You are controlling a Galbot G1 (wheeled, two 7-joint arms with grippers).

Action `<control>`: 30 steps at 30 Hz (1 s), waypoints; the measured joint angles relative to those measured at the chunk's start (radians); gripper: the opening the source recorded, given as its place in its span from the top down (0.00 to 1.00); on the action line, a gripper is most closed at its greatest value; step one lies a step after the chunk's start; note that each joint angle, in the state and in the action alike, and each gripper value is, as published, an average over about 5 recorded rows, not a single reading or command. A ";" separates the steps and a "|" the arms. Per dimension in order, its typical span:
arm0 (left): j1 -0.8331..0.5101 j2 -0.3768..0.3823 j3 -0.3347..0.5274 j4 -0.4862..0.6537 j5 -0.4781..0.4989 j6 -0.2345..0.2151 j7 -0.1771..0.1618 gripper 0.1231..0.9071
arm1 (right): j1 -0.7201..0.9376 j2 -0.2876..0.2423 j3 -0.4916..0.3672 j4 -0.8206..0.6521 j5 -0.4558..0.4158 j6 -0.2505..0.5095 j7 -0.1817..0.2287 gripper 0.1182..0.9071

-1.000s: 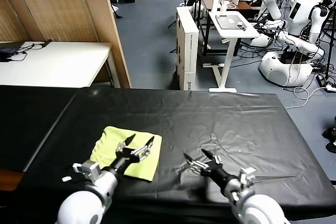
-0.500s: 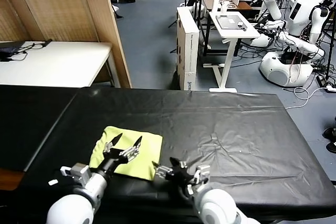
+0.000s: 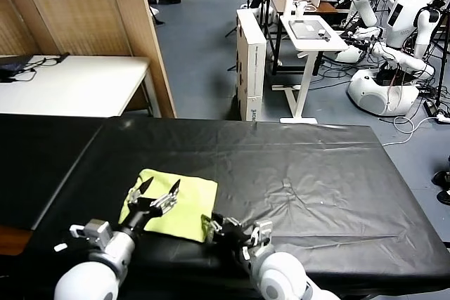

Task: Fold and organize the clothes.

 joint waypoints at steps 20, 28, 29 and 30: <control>0.001 0.009 -0.074 0.023 -0.039 -0.032 -0.030 0.00 | -0.077 -0.132 0.212 0.071 0.006 -0.085 0.022 0.97; 0.003 0.036 -0.089 0.028 -0.094 -0.056 -0.090 0.00 | -0.084 -0.201 0.272 0.116 -0.025 -0.124 0.002 0.60; 0.006 0.042 -0.093 0.028 -0.102 -0.058 -0.090 0.00 | -0.088 -0.209 0.279 0.122 -0.028 -0.126 -0.001 0.53; 0.008 0.048 -0.097 0.028 -0.109 -0.059 -0.092 0.00 | -0.092 -0.218 0.285 0.128 -0.030 -0.128 -0.005 0.43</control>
